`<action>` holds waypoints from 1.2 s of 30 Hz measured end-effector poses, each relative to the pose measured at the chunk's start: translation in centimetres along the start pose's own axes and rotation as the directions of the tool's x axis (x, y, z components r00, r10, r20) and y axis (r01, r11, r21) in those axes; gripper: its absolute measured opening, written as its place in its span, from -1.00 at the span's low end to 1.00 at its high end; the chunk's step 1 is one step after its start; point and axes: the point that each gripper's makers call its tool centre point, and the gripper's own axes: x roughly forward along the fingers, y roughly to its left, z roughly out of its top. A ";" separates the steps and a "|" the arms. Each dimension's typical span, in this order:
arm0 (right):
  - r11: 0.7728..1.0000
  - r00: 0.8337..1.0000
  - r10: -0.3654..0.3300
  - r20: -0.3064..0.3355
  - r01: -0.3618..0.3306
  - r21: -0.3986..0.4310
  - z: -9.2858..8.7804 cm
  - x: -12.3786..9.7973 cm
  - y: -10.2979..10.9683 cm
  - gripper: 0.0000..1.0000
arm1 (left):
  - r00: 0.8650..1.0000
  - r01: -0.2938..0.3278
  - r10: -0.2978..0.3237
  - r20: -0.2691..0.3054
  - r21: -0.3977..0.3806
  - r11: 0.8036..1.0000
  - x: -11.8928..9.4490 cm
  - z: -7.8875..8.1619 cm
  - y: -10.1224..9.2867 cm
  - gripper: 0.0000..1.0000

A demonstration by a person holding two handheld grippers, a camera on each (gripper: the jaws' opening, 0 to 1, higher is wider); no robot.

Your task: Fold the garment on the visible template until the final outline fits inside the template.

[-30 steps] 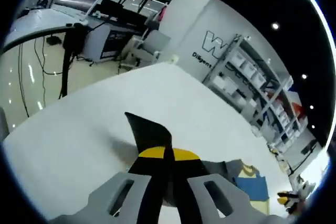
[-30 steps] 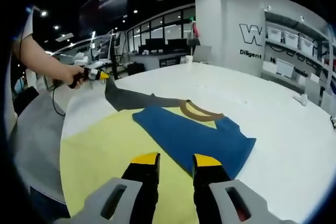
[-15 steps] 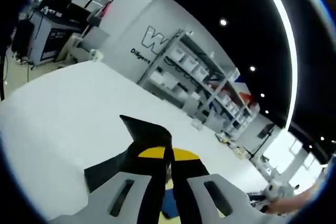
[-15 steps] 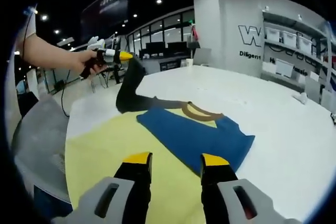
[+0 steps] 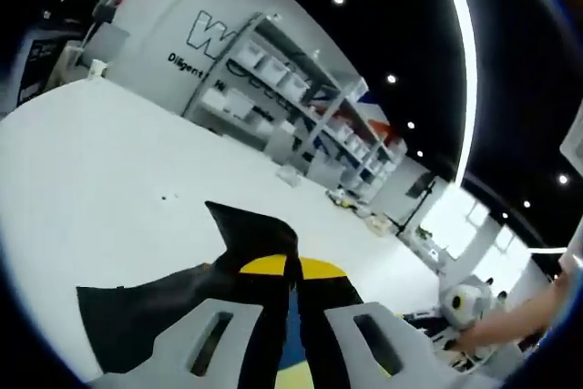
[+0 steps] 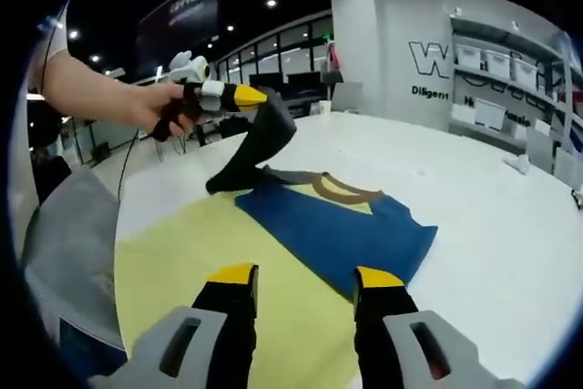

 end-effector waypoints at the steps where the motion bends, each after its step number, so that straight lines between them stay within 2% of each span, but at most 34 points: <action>1: 1.000 1.000 -0.001 -0.001 0.001 0.001 -0.1 0.0 0.0 -0.26 | 1.000 0.005 -0.005 -0.009 0.000 1.000 0.7 -0.8 -0.3 -0.99; 5: 1.000 1.000 -0.006 -0.006 0.006 0.005 -0.4 -0.4 0.0 -0.25 | 0.999 0.001 -0.001 -0.046 -0.003 1.000 2.1 -3.4 -0.3 -0.99; 13: 1.000 1.000 -0.011 -0.022 0.011 0.014 -1.1 -0.7 -0.3 -0.23 | 0.994 0.040 -0.043 -0.098 -0.041 0.998 4.1 -7.5 -2.6 -0.99; 17: 1.000 1.000 -0.011 -0.024 0.012 0.017 -1.1 -0.8 -0.2 -0.22 | 0.990 0.067 -0.071 -0.125 -0.037 0.997 5.0 -8.8 -3.9 -0.99; 25: 1.000 1.000 -0.012 -0.029 0.012 0.020 -1.4 -1.0 -0.1 -0.22 | 0.983 0.074 -0.080 -0.165 -0.040 0.996 6.7 -10.6 -4.7 -0.99; 32: 0.999 0.999 -0.020 -0.035 0.021 0.026 -1.7 -1.4 -0.4 -0.21 | 0.969 0.099 -0.105 -0.222 -0.041 0.994 8.1 -13.0 -6.2 -0.99; 36: 0.999 0.999 -0.026 -0.036 0.027 0.032 -1.9 -1.5 -0.5 -0.21 | 0.957 0.124 -0.129 -0.260 -0.038 0.992 8.7 -14.3 -7.0 -0.99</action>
